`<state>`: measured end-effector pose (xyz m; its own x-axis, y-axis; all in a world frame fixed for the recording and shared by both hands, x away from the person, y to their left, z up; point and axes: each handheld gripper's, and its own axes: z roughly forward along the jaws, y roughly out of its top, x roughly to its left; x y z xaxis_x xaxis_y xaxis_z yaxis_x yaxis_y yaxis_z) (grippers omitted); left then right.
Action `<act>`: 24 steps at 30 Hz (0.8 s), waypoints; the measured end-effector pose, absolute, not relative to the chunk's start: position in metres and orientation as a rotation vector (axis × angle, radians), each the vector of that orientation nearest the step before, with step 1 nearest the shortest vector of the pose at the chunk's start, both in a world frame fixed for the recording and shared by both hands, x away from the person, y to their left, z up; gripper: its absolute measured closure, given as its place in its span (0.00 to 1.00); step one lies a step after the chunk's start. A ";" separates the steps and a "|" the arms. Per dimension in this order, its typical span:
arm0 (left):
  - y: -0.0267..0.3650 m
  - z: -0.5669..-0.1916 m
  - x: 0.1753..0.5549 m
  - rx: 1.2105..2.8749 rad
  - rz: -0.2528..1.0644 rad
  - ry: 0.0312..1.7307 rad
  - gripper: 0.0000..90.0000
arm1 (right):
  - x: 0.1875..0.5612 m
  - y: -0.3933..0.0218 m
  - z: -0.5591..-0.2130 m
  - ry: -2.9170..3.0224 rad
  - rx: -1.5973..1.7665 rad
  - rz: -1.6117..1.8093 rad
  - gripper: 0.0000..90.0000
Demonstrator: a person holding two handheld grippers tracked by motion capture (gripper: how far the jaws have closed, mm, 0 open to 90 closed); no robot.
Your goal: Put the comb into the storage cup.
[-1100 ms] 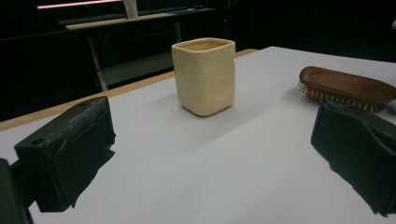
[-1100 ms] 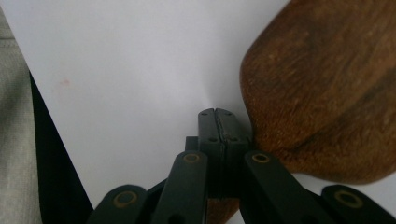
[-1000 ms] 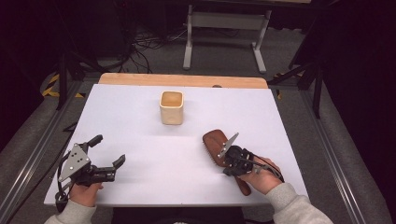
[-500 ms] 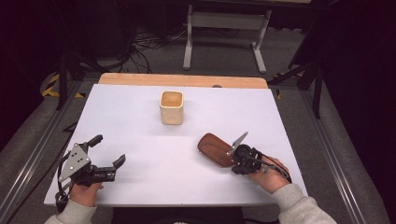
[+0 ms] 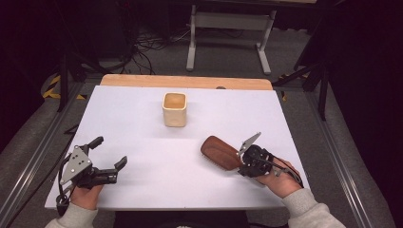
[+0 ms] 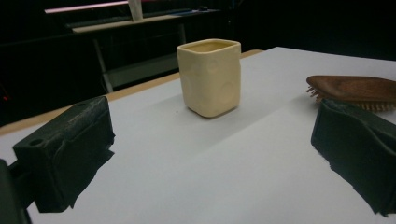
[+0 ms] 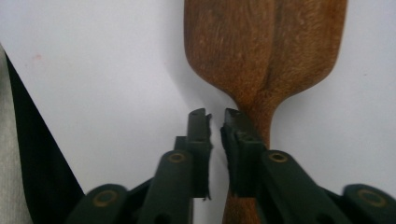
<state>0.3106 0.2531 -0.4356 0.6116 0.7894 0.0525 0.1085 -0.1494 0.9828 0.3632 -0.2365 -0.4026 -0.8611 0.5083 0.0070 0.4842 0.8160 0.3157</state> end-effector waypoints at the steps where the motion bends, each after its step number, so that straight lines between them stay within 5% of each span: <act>1: 0.253 -0.436 0.311 1.639 0.703 0.763 0.00 | 0.364 -0.237 -0.402 2.906 0.815 0.484 0.79; 5: 0.252 -0.438 0.312 1.659 0.706 0.763 0.00 | 0.366 -0.239 -0.403 2.868 0.873 0.526 0.48; 12: 0.250 -0.438 0.310 1.682 0.711 0.738 0.00 | 0.371 -0.239 -0.411 2.822 0.884 0.508 0.09; 16: 0.252 -0.437 0.309 1.675 0.700 0.742 0.00 | 0.375 -0.239 -0.416 2.827 0.887 0.491 0.03; 24: 0.253 -0.437 0.309 1.671 0.700 0.747 0.00 | 0.382 -0.237 -0.427 2.825 0.870 0.421 0.07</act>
<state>0.3088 0.2526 -0.4373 0.6235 0.7789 0.0676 0.1172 -0.1786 0.9769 0.3819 -0.2374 -0.4272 -0.8191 0.5699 -0.0657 0.5261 0.7918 0.3105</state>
